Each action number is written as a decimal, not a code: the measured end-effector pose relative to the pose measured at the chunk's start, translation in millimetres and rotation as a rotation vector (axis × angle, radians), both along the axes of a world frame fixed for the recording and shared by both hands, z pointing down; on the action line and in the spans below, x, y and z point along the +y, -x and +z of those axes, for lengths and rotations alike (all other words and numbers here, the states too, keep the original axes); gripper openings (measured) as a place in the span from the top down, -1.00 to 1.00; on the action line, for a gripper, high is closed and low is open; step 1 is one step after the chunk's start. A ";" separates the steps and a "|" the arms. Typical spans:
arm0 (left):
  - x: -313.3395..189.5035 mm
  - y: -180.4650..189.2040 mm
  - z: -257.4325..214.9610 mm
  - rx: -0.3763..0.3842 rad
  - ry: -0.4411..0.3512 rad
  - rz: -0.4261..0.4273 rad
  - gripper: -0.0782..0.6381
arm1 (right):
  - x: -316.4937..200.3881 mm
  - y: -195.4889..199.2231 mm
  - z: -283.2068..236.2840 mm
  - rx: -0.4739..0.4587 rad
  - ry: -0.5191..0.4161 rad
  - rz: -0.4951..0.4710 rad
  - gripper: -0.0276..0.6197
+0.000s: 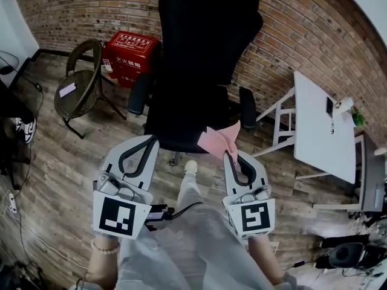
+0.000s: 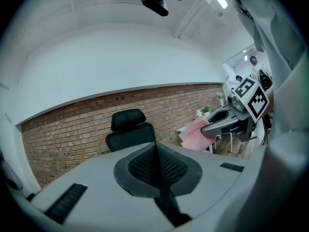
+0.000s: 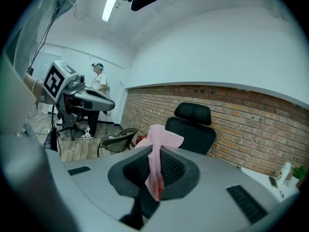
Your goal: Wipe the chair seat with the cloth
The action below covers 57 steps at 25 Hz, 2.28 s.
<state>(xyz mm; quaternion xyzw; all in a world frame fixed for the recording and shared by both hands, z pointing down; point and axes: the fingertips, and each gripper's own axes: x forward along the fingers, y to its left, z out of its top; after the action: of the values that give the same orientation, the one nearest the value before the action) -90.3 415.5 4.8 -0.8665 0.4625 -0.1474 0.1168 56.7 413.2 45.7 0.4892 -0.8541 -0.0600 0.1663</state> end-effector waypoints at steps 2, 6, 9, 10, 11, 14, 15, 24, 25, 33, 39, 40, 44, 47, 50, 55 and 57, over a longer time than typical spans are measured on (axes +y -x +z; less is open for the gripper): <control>-18.1 -4.6 3.6 -0.009 0.002 -0.012 0.73 | -20.4 -4.2 3.9 0.002 -0.008 -0.012 0.74; -65.9 -19.9 5.9 -0.030 0.018 -0.013 0.73 | -76.7 -13.2 8.6 -0.020 0.007 -0.032 0.74; -111.7 -28.8 10.9 -0.033 0.025 -0.031 0.73 | -126.8 -16.7 14.4 -0.010 0.014 -0.073 0.74; -128.0 -31.9 13.7 -0.033 0.027 -0.036 0.73 | -143.5 -18.7 17.0 -0.008 0.018 -0.084 0.74; -144.3 -35.3 16.6 -0.033 0.030 -0.041 0.73 | -159.7 -21.4 19.9 -0.008 0.025 -0.093 0.74; -191.6 -45.4 26.3 -0.026 0.052 -0.058 0.73 | -206.8 -32.4 31.6 -0.005 0.060 -0.115 0.74; -206.2 -48.6 30.1 -0.025 0.061 -0.066 0.73 | -221.6 -36.3 36.1 -0.003 0.072 -0.124 0.74; -307.7 -74.2 64.6 -0.044 0.133 -0.132 0.73 | -324.9 -56.0 74.6 0.006 0.146 -0.227 0.74; -315.6 -77.2 67.5 -0.045 0.140 -0.136 0.73 | -332.7 -57.7 78.5 0.001 0.157 -0.236 0.74; -355.4 -89.6 95.5 -0.055 0.194 -0.130 0.73 | -369.0 -56.5 111.8 0.071 0.200 -0.344 0.74; -378.4 -83.3 124.7 -0.047 0.231 -0.142 0.73 | -392.8 -46.3 141.9 0.052 0.235 -0.325 0.74; -382.0 -82.0 130.9 -0.046 0.238 -0.140 0.73 | -397.1 -44.1 148.2 0.053 0.242 -0.323 0.74; -398.0 -72.8 156.0 -0.044 0.248 -0.137 0.73 | -417.0 -31.6 176.0 0.062 0.263 -0.319 0.74; -409.4 -58.4 177.5 -0.041 0.256 -0.150 0.73 | -431.5 -19.9 199.4 0.058 0.288 -0.309 0.74; -420.9 -42.9 200.6 -0.046 0.283 -0.171 0.73 | -449.0 -1.7 225.3 0.037 0.305 -0.309 0.74; -432.3 -31.6 240.4 -0.024 0.322 -0.182 0.73 | -470.7 27.9 271.6 0.030 0.351 -0.327 0.74; -433.5 -24.0 255.7 -0.021 0.325 -0.195 0.73 | -477.2 42.3 289.2 0.049 0.374 -0.341 0.74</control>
<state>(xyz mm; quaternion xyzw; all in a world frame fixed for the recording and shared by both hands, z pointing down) -66.3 -17.9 260.5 -0.8234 0.5131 -0.2400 -0.0349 14.4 -64.0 335.0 0.2972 -0.9162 0.0601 0.2621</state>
